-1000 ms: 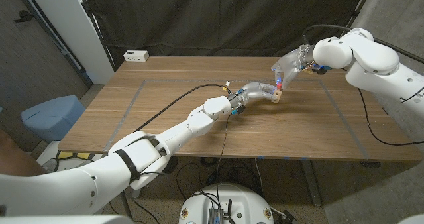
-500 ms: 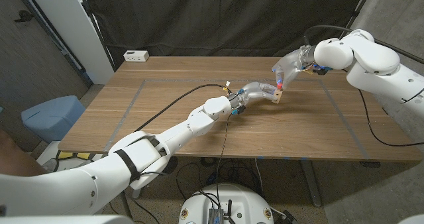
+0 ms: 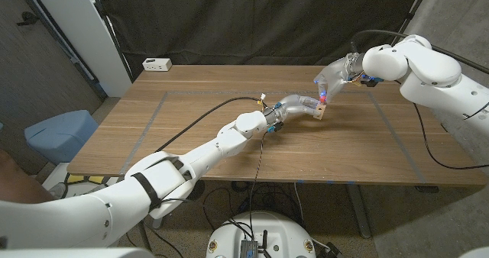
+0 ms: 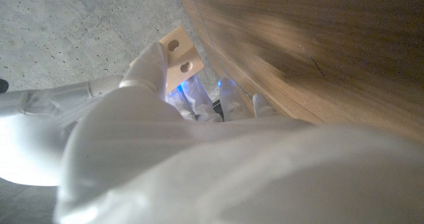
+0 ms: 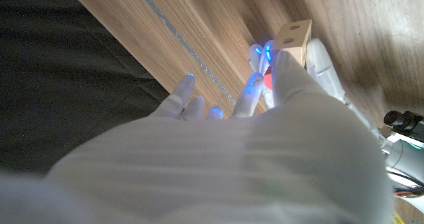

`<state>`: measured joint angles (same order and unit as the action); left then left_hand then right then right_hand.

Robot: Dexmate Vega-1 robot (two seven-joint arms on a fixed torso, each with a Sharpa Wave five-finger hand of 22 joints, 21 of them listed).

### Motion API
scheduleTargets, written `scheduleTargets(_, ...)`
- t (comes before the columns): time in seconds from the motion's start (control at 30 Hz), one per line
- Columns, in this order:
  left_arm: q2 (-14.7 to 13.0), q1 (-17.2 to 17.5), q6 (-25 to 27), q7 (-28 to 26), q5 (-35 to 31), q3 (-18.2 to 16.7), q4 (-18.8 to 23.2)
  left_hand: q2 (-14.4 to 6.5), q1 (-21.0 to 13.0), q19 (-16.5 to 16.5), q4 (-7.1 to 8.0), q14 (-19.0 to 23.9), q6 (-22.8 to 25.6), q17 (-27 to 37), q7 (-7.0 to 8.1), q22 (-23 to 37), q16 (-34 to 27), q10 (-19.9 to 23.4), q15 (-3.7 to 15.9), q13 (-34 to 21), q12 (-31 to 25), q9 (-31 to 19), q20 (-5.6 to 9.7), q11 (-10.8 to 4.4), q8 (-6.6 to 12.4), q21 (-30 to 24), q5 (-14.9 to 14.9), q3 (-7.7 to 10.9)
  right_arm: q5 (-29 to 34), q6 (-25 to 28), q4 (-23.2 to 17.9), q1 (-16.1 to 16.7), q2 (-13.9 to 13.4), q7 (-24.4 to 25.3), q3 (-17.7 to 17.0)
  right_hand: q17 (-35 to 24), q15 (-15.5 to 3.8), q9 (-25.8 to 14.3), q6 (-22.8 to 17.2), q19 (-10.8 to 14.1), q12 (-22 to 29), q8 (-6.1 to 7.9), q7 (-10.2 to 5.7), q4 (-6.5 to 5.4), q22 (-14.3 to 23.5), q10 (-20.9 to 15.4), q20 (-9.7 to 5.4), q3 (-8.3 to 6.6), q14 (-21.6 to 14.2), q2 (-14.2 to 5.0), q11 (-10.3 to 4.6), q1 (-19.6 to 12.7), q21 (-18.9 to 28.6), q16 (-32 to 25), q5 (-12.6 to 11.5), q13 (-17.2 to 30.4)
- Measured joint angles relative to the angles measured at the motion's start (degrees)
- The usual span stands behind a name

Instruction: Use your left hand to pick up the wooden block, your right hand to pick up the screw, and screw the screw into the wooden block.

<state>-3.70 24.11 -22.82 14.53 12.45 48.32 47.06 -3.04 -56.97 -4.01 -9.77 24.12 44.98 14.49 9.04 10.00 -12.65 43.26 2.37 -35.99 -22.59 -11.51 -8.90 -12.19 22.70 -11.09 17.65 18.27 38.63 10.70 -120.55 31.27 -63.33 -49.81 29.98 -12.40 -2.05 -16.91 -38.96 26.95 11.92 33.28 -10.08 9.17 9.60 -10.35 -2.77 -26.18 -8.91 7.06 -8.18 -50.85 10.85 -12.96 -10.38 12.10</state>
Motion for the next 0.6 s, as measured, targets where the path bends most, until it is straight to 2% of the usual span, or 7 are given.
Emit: scheduleTargets(0.6,0.0,0.1,0.3,-0.1,0.0,0.1,0.3,0.0,0.0,0.0,0.0,0.0,0.0,0.0,0.0,0.0,0.0,-0.1,0.0,0.0,0.0,0.0,0.0,0.11,-0.17,0.0,0.0,0.0,-0.4,0.2,-0.1,0.4,-0.3,0.2,0.0,-0.3,0.0,-0.3,-1.6,0.7,0.4,1.26,0.35,-0.21,0.0,-1.3,0.1,-0.2,-0.6,-0.29,0.1,-0.3,0.2,0.0,0.0,0.0)
